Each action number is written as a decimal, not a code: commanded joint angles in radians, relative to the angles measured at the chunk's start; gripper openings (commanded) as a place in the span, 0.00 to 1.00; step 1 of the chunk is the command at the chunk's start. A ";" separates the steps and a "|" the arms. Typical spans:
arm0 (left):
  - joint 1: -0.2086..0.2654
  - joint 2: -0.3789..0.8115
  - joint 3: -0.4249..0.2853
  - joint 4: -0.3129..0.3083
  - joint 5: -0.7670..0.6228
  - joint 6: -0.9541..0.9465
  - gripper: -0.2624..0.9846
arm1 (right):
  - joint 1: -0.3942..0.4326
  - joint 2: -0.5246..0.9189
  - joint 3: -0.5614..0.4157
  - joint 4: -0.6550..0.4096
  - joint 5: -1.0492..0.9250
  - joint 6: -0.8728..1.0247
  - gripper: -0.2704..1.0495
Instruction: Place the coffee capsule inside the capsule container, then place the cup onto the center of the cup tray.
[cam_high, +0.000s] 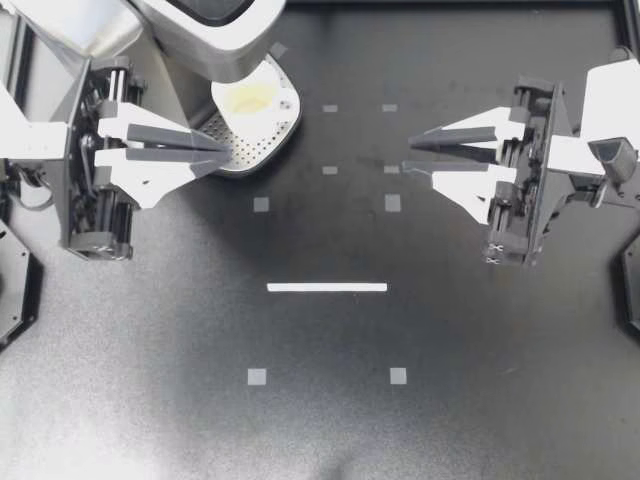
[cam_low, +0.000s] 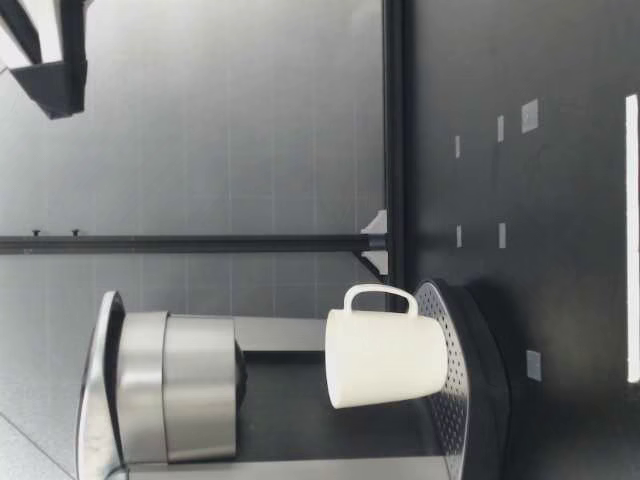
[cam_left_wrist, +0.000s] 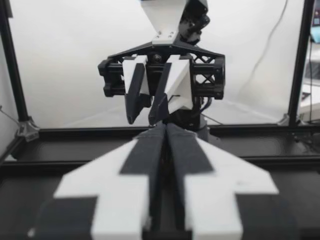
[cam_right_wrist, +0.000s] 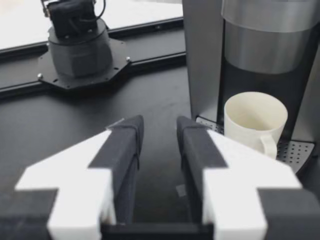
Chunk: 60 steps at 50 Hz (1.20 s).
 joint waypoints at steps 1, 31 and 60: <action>0.003 -0.006 -0.011 -0.002 -0.012 0.003 0.30 | 0.006 -0.015 -0.008 -0.003 -0.014 0.002 0.49; 0.003 0.017 -0.005 -0.002 -0.012 0.023 0.30 | 0.006 -0.014 0.006 -0.003 -0.041 0.002 0.49; 0.003 -0.025 0.006 -0.002 -0.012 0.017 0.30 | 0.006 -0.104 0.052 -0.005 -0.072 0.005 0.49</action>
